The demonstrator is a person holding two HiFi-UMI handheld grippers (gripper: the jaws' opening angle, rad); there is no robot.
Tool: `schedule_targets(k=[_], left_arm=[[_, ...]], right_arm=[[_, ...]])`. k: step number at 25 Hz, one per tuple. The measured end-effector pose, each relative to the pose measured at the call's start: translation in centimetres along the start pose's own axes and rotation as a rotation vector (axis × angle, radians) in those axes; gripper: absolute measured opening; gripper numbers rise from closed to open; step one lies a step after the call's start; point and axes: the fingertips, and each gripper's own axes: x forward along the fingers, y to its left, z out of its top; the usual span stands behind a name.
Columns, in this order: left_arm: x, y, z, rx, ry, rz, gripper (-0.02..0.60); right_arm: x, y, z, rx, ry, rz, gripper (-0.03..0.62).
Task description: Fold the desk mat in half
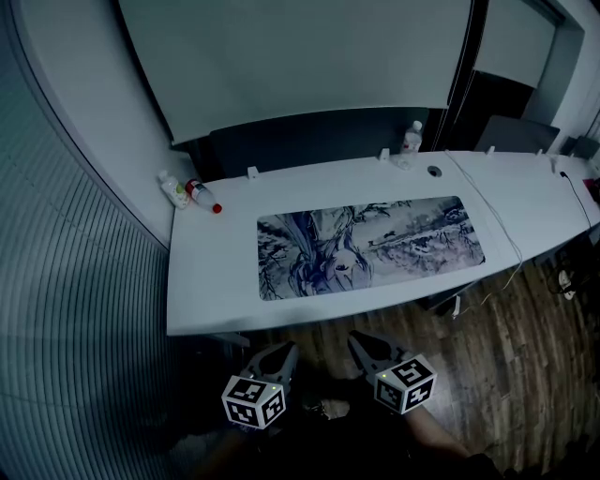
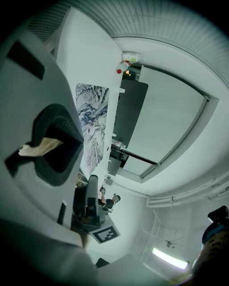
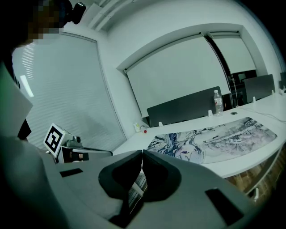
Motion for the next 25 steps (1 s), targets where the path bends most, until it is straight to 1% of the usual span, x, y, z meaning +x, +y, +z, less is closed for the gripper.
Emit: schedule_targets(k=[5,11,13,18,22,25], left_arm=[[0.2,0.0,-0.1,0.001,0.005,0.009,0.005],[0.7,0.1,-0.3,0.005,0.003,0.022,0.005],[0.8,0.2,-0.3,0.002,0.004,0.036,0.005],[1.8,0.1,0.1,-0.015,-0.001,0.073,0.005],[2.8,-0.3,0.4,-0.033,-0.01,0.107,0.005],[3.5,-0.5,0.6,-0.046,-0.025,0.138,0.005]], right_arm=[[0.0,-0.3,0.0,0.009,0.004,0.009,0.025],[0.3,-1.2,0.2,-0.008,0.0,0.003,0.025],[0.3,-1.4,0.4,0.0,0.005,0.016,0.023],[0.2,-2.9,0.9,-0.019,0.026,0.035,0.023],[0.1,-4.3,1.2,-0.049,0.053,0.051,0.023],[0.0,-5.4,1.9,-0.065,0.053,0.067,0.023]])
